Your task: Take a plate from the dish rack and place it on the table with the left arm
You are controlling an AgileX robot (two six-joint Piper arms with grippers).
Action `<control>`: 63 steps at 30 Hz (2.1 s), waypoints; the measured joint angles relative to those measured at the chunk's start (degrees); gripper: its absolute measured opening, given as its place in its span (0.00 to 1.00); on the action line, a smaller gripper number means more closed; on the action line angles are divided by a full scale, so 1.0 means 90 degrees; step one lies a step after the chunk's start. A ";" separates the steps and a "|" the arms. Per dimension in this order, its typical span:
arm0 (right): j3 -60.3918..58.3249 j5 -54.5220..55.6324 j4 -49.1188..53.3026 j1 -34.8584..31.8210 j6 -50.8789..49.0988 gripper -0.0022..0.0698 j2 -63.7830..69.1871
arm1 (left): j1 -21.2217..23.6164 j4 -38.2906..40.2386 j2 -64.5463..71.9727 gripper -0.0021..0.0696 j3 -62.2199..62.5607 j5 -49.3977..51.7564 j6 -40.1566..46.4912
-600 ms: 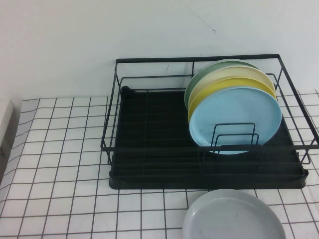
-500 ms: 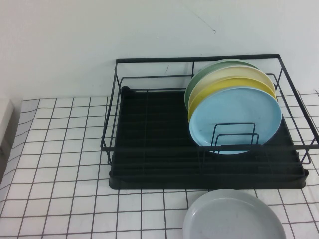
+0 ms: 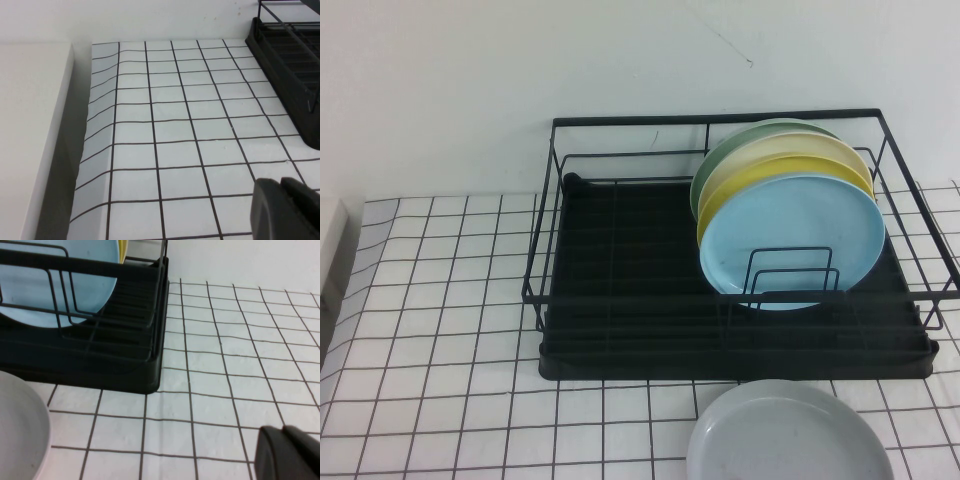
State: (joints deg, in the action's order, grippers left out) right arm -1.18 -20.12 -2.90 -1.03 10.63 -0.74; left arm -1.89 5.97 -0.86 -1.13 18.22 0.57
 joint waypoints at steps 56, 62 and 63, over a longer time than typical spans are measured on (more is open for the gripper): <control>0.0000 0.0000 0.0000 0.0000 -0.0014 0.03 0.0000 | 0.0000 -0.0016 0.0000 0.03 -0.0015 -0.0389 0.0000; 0.0000 0.0000 0.0000 0.0000 -0.0014 0.03 0.0000 | 0.0000 0.0090 0.0000 0.03 -0.0015 -0.1356 -0.0064; 0.0000 0.0000 0.0000 0.0000 -0.0014 0.03 0.0000 | 0.0000 0.0101 0.0000 0.03 -0.0015 -0.1656 -0.0064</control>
State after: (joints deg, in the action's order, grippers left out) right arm -1.18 -20.12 -2.90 -1.03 10.50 -0.74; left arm -1.89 6.88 -0.86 -1.27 3.31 0.00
